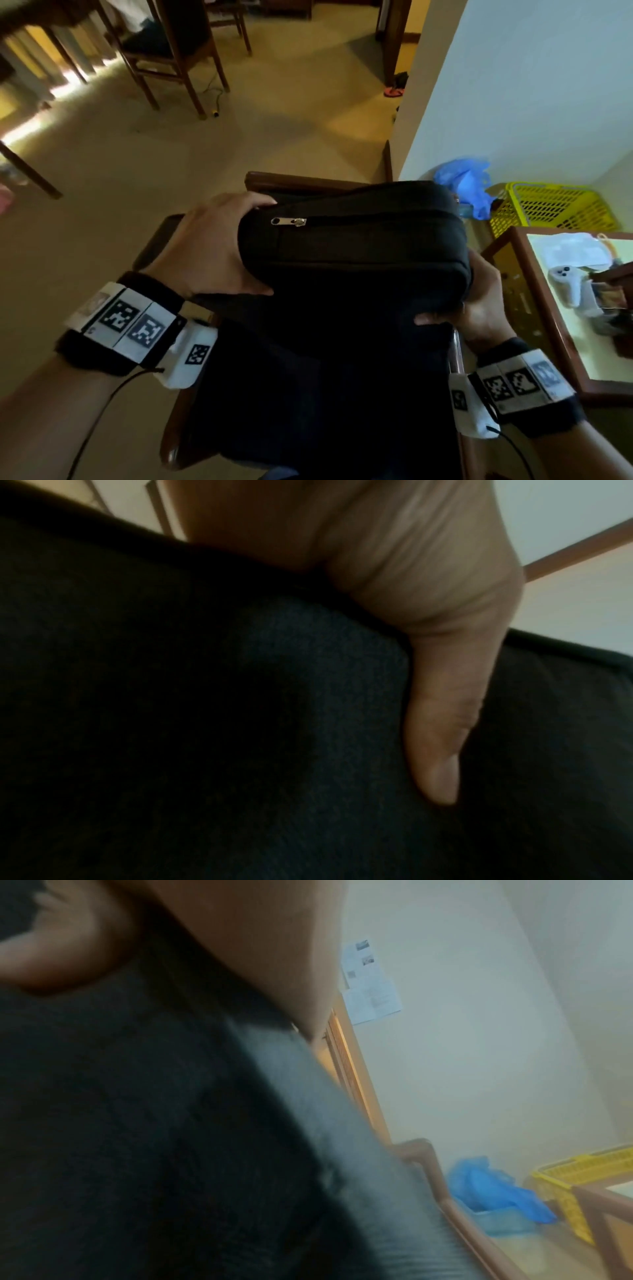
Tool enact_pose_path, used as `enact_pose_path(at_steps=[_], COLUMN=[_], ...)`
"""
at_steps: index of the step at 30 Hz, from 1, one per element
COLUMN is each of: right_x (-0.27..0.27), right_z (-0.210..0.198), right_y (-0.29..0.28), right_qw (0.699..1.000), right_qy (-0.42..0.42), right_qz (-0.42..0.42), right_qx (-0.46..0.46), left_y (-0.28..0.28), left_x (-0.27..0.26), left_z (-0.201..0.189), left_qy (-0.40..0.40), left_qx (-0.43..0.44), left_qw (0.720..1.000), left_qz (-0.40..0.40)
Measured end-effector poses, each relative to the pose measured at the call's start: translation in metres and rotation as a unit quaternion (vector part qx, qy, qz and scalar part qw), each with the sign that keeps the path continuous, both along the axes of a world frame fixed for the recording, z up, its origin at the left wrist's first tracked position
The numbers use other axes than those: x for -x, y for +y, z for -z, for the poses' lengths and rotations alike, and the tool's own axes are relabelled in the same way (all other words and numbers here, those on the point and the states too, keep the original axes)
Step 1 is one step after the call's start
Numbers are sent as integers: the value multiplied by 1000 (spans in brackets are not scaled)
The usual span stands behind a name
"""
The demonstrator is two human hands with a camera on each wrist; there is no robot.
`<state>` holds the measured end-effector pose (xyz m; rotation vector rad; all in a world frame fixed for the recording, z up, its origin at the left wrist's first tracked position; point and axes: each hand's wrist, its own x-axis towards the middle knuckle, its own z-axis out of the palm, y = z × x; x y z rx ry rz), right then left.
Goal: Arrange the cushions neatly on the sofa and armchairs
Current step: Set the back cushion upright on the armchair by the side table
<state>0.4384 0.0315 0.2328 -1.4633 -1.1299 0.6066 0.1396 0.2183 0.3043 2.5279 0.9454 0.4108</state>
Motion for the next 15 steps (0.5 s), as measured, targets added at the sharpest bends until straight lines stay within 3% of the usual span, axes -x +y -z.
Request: enact_pose_path(at_steps=[3,7,10,12,15], right_x=[5,11,12,14,35], right_z=[29,71,81,75,46], right_y=[-7,-14,-16,-9,11], right_qw=[1000,994,982,978,951], right_qy=[19,45,41,-24,-241], right_qz=[-1,1,10,30,14], right_qx=[13,99,183,207,193], left_y=[-6,-14,-19,-16,-17], left_x=[-18,-40,-45,-41,-35], left_z=[6,65,102,109,110], left_qy=[24,105,126,121,134], left_qx=[-61,-82,-77,-82,-87], left_qw=[998,991,989,989,987], left_qz=[24,25,13,-9,-26])
